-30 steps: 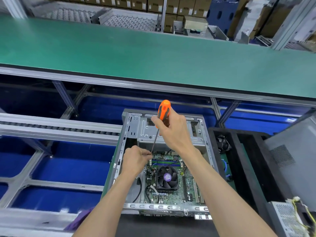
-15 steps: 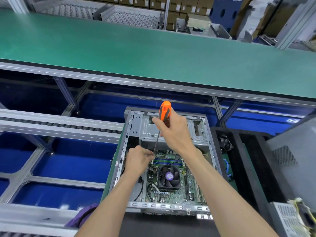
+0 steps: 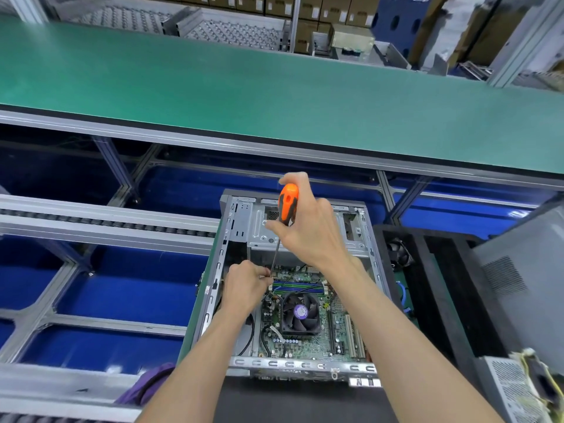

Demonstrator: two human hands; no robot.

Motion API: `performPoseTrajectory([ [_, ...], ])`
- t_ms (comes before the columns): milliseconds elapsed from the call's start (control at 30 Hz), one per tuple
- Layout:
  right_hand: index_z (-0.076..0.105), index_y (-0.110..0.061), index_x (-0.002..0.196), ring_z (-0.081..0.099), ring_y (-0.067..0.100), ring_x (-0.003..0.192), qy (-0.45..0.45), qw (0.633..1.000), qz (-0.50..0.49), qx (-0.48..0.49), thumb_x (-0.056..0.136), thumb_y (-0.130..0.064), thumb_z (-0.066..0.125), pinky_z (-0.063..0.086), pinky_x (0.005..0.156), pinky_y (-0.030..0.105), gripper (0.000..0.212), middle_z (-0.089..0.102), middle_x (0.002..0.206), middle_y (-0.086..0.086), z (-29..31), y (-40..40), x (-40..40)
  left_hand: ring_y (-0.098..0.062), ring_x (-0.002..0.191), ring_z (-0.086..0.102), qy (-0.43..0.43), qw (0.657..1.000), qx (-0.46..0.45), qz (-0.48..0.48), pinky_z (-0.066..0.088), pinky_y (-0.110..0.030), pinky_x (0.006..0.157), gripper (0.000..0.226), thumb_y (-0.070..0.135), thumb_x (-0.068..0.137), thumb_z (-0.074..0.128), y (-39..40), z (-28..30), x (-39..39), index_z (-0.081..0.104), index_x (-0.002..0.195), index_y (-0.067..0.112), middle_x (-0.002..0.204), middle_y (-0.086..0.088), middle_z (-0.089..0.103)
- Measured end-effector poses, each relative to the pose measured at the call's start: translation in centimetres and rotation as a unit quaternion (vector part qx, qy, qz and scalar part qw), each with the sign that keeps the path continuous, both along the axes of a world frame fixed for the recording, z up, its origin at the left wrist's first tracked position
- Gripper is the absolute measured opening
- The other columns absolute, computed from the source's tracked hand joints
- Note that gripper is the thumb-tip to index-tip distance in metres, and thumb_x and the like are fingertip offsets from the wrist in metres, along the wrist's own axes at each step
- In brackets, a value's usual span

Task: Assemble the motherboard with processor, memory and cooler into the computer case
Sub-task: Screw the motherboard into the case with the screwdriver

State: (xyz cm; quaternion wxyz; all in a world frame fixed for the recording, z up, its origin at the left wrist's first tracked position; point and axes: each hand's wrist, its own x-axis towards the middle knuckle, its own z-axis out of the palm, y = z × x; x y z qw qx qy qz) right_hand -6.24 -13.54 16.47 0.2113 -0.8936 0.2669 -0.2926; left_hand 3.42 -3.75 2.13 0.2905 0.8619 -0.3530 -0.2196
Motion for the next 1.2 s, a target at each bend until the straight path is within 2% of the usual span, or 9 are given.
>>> performPoseTrajectory([
  [167, 0.047, -0.024, 0.101, 0.049, 0.022, 0.062, 0.007, 0.995, 0.037, -0.096, 0.078, -0.023, 0.069, 0.049, 0.058, 0.040, 0.031, 0.046, 0.074, -0.011, 2.3, 0.1, -0.1, -0.020, 0.101, 0.063, -0.005, 1.000, 0.008, 0.002, 0.038, -0.018, 0.076, 0.022, 0.028, 0.087, 0.075, -0.2, -0.1, 0.0, 0.078, 0.107, 0.020, 0.110, -0.004, 0.074],
  [300, 0.050, -0.016, 0.083, 0.052, 0.031, 0.070, 0.129, 0.981, 0.058, -0.136, 0.077, -0.015, 0.064, 0.048, 0.062, 0.040, 0.015, 0.051, 0.073, 0.001, 4.0, 0.2, 0.7, -0.017, 0.088, 0.067, 0.012, 0.999, 0.044, 0.010, 0.050, -0.022, 0.072, 0.016, 0.008, 0.083, 0.071, -0.2, -0.6, -0.1, 0.080, 0.092, 0.017, 0.100, -0.002, 0.076],
  [467, 0.033, -0.015, 0.069, 0.042, 0.029, 0.065, 0.224, 0.955, 0.023, -0.194, 0.085, -0.028, 0.064, 0.032, 0.059, 0.037, 0.037, 0.029, 0.067, 0.001, 5.5, 0.5, 1.6, -0.024, 0.086, 0.062, 0.006, 0.990, 0.138, -0.028, 0.056, -0.033, 0.080, 0.029, 0.000, 0.089, 0.054, -0.2, -1.2, -0.5, 0.069, 0.108, 0.016, 0.111, -0.011, 0.068],
  [567, 0.055, -0.009, 0.079, 0.050, 0.031, 0.073, 0.250, 0.956, 0.080, -0.131, 0.072, -0.015, 0.061, 0.045, 0.063, 0.040, 0.011, 0.050, 0.085, 0.007, 6.5, 0.3, 1.4, -0.025, 0.105, 0.066, 0.029, 0.988, 0.143, -0.040, 0.053, -0.033, 0.095, 0.037, -0.002, 0.087, 0.053, -0.3, -1.9, -0.5, 0.073, 0.114, 0.015, 0.119, -0.010, 0.069],
  [633, 0.057, -0.008, 0.083, 0.052, 0.033, 0.078, 0.267, 0.953, 0.082, -0.114, 0.073, -0.012, 0.059, 0.049, 0.068, 0.042, 0.011, 0.052, 0.085, 0.008, 6.5, 0.1, 1.2, -0.026, 0.112, 0.064, 0.038, 0.989, 0.139, -0.035, 0.051, -0.033, 0.100, 0.039, -0.002, 0.087, 0.053, -0.3, -2.2, -0.5, 0.074, 0.115, 0.015, 0.123, -0.009, 0.068],
  [800, 0.025, -0.019, 0.065, 0.036, 0.028, 0.064, 0.275, 0.937, -0.007, -0.216, 0.091, -0.029, 0.057, 0.027, 0.060, 0.037, 0.042, 0.025, 0.068, -0.001, 6.1, 0.2, 1.2, -0.028, 0.099, 0.067, 0.044, 0.989, 0.139, -0.019, 0.056, -0.035, 0.088, 0.033, -0.002, 0.087, 0.053, -0.3, -2.4, -0.5, 0.073, 0.109, 0.013, 0.112, -0.013, 0.070],
  [933, 0.056, -0.012, 0.081, 0.046, 0.028, 0.067, 0.259, 0.955, 0.078, -0.124, 0.075, -0.015, 0.059, 0.034, 0.054, 0.033, 0.008, 0.048, 0.086, 0.005, 6.7, 0.7, 1.2, -0.024, 0.080, 0.062, 0.041, 0.989, 0.143, -0.025, 0.056, -0.032, 0.077, 0.029, -0.003, 0.089, 0.050, -0.2, -2.3, -0.7, 0.065, 0.100, 0.018, 0.091, -0.005, 0.057],
  [1100, 0.043, -0.016, 0.081, 0.040, 0.029, 0.066, 0.258, 0.939, -0.007, -0.228, 0.093, -0.022, 0.055, 0.027, 0.059, 0.036, 0.018, 0.025, 0.068, -0.001, 6.1, 1.7, 1.6, -0.020, 0.083, 0.058, 0.046, 0.987, 0.147, -0.037, 0.052, -0.029, 0.076, 0.030, -0.004, 0.089, 0.049, -0.1, -2.3, -0.7, 0.057, 0.095, 0.024, 0.094, -0.002, 0.057],
  [1200, 0.044, -0.016, 0.085, 0.041, 0.026, 0.064, 0.260, 0.946, 0.024, -0.190, 0.085, -0.024, 0.058, 0.027, 0.057, 0.035, 0.016, 0.035, 0.078, 0.001, 6.5, 1.7, 1.4, -0.023, 0.089, 0.063, 0.054, 0.987, 0.144, -0.037, 0.056, -0.032, 0.079, 0.028, -0.003, 0.088, 0.051, 0.1, -2.3, -0.6, 0.057, 0.097, 0.023, 0.101, -0.006, 0.062],
])
